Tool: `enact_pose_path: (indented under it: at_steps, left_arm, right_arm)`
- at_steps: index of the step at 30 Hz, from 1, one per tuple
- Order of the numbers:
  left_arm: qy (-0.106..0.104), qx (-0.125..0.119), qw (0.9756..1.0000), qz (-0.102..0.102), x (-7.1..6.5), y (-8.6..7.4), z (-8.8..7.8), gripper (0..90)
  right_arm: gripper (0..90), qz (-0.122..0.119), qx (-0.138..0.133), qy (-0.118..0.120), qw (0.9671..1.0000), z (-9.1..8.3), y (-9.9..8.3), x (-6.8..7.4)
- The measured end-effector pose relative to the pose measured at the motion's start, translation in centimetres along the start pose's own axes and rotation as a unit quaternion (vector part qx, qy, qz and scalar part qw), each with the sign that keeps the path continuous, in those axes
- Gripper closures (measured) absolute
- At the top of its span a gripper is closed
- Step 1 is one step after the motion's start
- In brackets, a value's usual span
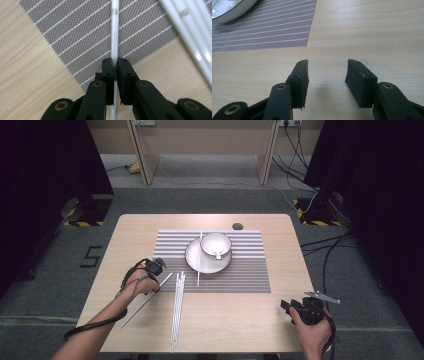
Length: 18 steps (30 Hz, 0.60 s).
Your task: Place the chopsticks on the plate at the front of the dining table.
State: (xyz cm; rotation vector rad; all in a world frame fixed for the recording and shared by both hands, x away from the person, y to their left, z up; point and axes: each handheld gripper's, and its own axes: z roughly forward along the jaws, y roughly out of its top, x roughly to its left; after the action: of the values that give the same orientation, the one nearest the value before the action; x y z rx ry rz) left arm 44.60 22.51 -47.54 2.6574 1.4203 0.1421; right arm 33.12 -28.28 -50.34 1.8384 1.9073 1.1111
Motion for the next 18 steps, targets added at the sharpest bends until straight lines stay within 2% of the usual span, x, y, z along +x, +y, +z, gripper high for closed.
enact_pose_path:
  at_steps: [4, 7, 11, 18]
  left_arm:
    - [-0.008, 0.005, 0.9999, -0.007, 0.4, -0.4, -0.1, 83.6]
    - [-0.021, 0.008, 0.9996, -0.015, 0.7, -0.6, -0.2, 78.6]
    - [-0.024, 0.013, 0.9994, -0.020, 1.1, -0.7, -0.6, 72.5]
    - [-0.039, 0.029, 0.9985, -0.025, 1.2, 0.0, -0.5, 73.8]
  right_arm:
    - [52.4, 0.000, 0.001, 0.001, 1.0000, 0.0, 0.0, 0.1]
    - [52.4, 0.001, 0.001, 0.001, 1.0000, 0.0, 0.0, 0.0]
    - [52.3, 0.002, 0.002, 0.002, 1.0000, 0.1, 0.0, 0.0]
    - [52.2, 0.002, 0.004, 0.004, 1.0000, 0.1, 0.0, 0.0]
